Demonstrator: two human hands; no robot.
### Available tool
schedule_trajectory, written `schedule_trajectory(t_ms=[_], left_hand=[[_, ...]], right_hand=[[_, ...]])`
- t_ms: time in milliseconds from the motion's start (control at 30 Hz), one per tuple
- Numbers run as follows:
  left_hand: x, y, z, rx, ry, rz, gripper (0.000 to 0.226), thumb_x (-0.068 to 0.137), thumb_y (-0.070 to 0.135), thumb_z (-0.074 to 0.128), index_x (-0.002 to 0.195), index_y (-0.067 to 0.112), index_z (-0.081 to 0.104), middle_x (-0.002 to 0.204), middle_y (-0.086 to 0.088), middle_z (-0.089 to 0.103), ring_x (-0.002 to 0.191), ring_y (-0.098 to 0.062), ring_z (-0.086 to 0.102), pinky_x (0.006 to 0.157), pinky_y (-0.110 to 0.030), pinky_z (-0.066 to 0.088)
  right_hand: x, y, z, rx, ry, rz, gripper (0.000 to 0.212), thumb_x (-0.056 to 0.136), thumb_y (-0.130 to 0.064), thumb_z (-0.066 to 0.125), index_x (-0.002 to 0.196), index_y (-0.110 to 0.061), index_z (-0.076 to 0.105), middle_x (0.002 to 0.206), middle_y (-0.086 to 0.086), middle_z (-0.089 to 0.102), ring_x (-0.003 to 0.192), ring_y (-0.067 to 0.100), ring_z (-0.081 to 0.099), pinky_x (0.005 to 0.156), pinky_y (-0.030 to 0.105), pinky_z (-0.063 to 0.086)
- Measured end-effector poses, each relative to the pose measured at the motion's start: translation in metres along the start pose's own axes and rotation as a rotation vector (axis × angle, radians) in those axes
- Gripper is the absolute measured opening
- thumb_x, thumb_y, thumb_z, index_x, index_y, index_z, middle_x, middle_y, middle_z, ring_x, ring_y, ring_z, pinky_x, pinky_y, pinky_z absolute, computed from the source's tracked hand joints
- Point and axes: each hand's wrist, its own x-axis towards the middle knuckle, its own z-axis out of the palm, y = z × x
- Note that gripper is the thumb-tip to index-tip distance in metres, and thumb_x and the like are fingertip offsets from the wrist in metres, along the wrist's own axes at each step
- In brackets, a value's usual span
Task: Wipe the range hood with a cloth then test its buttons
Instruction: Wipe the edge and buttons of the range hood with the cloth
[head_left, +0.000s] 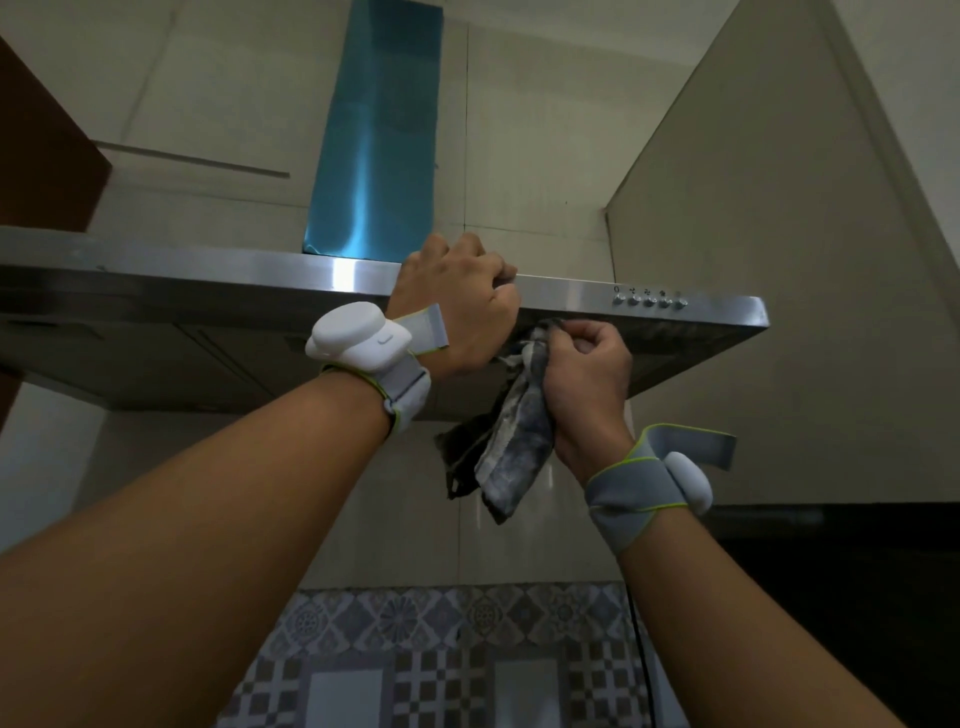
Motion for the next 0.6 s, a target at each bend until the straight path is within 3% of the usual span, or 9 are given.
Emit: schedule_trajectory(t_ms=[300, 433, 600], left_hand=[[0.002, 0.0, 0.002, -0.003, 0.003, -0.001, 0.061, 0.082, 0.04, 0.023, 0.126, 0.026, 0.062, 0.124, 0.0, 0.057, 0.109, -0.024, 0.044, 0.091, -0.036, 0.035], [0.005, 0.005, 0.002, 0.028, -0.014, -0.002, 0.06, 0.082, 0.042, 0.023, 0.125, 0.027, 0.062, 0.124, 0.0, 0.056, 0.11, -0.025, 0.044, 0.091, -0.038, 0.036], [0.011, 0.026, 0.01, 0.006, -0.04, 0.032, 0.059, 0.081, 0.041, 0.024, 0.119, 0.024, 0.066, 0.119, -0.001, 0.056, 0.108, -0.026, 0.044, 0.092, -0.04, 0.041]], right_hand=[[0.011, 0.0, -0.018, 0.053, 0.085, -0.038, 0.009, 0.089, -0.01, 0.062, 0.089, -0.017, 0.056, 0.077, 0.001, 0.065, 0.069, 0.01, 0.062, 0.069, 0.026, 0.052], [0.009, 0.005, -0.015, 0.004, 0.007, 0.004, 0.008, 0.088, -0.014, 0.063, 0.087, -0.02, 0.058, 0.08, 0.004, 0.069, 0.073, 0.014, 0.065, 0.07, 0.031, 0.054], [0.021, 0.001, -0.03, 0.072, 0.087, 0.022, 0.011, 0.088, -0.012, 0.063, 0.084, -0.02, 0.057, 0.076, 0.001, 0.067, 0.07, 0.013, 0.064, 0.073, 0.034, 0.054]])
